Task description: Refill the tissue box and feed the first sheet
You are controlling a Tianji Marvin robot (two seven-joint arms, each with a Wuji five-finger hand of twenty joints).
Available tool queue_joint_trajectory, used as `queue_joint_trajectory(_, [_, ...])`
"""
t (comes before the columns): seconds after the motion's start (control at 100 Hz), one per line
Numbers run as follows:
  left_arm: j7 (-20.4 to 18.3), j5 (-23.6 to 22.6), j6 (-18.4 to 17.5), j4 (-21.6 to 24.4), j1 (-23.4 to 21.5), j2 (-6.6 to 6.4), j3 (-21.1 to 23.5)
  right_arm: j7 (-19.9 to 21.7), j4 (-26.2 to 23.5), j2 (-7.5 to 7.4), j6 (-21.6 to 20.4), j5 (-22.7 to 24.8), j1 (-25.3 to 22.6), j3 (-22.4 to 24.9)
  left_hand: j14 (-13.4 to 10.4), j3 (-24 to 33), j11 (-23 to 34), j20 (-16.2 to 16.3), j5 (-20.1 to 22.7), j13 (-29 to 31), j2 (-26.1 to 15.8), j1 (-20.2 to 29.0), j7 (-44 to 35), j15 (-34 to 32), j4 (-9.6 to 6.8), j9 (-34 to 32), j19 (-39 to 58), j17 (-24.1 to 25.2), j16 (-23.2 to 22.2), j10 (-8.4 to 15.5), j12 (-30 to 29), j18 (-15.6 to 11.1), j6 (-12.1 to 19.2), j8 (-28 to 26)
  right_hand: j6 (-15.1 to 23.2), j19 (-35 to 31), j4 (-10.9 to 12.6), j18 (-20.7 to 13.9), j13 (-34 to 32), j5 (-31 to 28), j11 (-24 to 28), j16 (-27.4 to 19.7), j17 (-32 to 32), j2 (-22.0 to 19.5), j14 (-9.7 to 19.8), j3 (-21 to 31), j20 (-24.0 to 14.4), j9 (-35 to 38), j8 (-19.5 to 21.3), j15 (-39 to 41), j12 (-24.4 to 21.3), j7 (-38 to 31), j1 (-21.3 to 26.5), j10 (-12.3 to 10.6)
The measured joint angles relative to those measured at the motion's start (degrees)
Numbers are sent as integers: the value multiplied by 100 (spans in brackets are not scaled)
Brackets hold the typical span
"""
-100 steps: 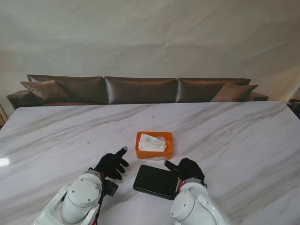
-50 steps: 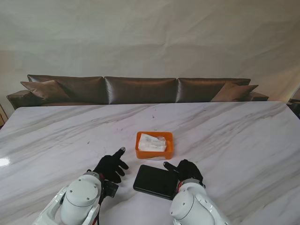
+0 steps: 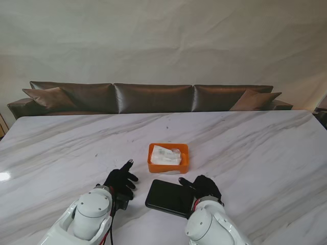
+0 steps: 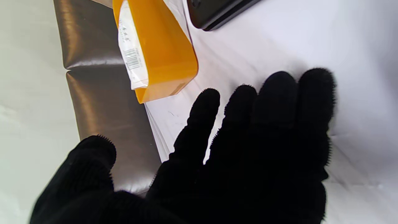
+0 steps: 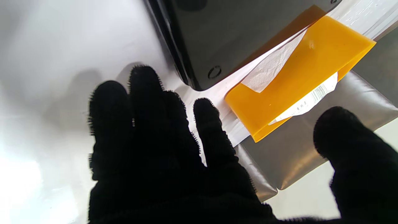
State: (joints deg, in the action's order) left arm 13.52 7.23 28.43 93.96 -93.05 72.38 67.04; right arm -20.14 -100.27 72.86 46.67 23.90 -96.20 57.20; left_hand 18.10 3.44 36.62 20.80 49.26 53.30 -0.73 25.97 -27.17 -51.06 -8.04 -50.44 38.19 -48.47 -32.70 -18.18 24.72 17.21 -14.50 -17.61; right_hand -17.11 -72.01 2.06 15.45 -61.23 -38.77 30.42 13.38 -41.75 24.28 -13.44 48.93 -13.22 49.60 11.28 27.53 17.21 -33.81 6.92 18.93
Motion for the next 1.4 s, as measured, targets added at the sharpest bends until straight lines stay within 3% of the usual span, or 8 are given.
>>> queue_joint_trajectory(0.11, [55, -17, -2, -47, 15, 18, -42, 7, -78, 3, 54, -23, -58, 40, 76, 0, -355, -54, -46, -407, 0, 2, 296, 380, 0, 77, 1078, 363, 363, 0, -186, 105, 0, 156, -208, 169, 0, 0, 260, 351, 16, 0, 165, 0, -46, 0, 63, -348, -68, -114, 0, 167, 0, 116])
queue_joint_trajectory(0.18, [113, -17, -15, -117, 56, 40, -84, 6, -117, 19, 69, -127, -93, 86, 272, 0, -620, -50, -48, -731, 0, 2, 553, 766, 0, 143, 2176, 631, 594, -1, -296, 213, -4, 272, -289, 306, 0, 0, 422, 563, 16, 0, 269, -2, -76, 0, 72, -607, -94, -178, -1, 242, 0, 196])
queue_joint_trajectory(0.24, [157, -17, -31, -169, 89, 57, -114, -2, -139, 32, 95, -207, -110, 105, 274, 0, -772, 10, -54, -781, 0, 2, 728, 652, 0, 265, 2569, 736, 713, -10, -371, 288, -69, 372, -346, 372, 0, 1, 517, 620, 16, 0, 321, -3, -106, 0, 76, -722, -109, -189, -1, 261, 0, 246])
queue_joint_trajectory(0.71, [71, -45, -162, -338, 278, 74, -322, -133, -222, 187, 293, -565, -95, -25, 279, 0, -1002, 155, -56, -978, 0, 6, 1060, 594, 0, 375, 2810, 982, 698, -83, -487, 354, -208, 541, -486, 450, 0, 6, 656, 734, 82, 60, 362, -6, -127, 0, 134, -939, -211, -177, -3, 266, 0, 333])
queue_joint_trajectory(1.1, [-2, -269, -52, -300, 279, 72, -366, -266, -9, 328, 195, -932, 182, -255, 267, 0, -998, 214, -56, -981, 0, 8, 1063, 529, 0, 376, 2851, 985, 598, -15, -487, 360, -209, 544, -487, 508, 0, 13, 665, 699, 136, 96, 362, -7, -145, 1, 136, -939, -211, -177, -4, 266, 0, 338])
queue_joint_trajectory(1.4, [226, -411, 17, -214, 170, 109, -357, -364, 102, 422, 112, -1021, 330, -280, 265, 0, -970, 217, -56, -981, 0, 9, 1066, 404, 0, 337, 2951, 986, 521, 51, -444, 360, -209, 544, -486, 509, 1, 52, 667, 758, 137, 96, 362, -9, -180, 1, 138, -995, -185, -177, -4, 265, 0, 386])
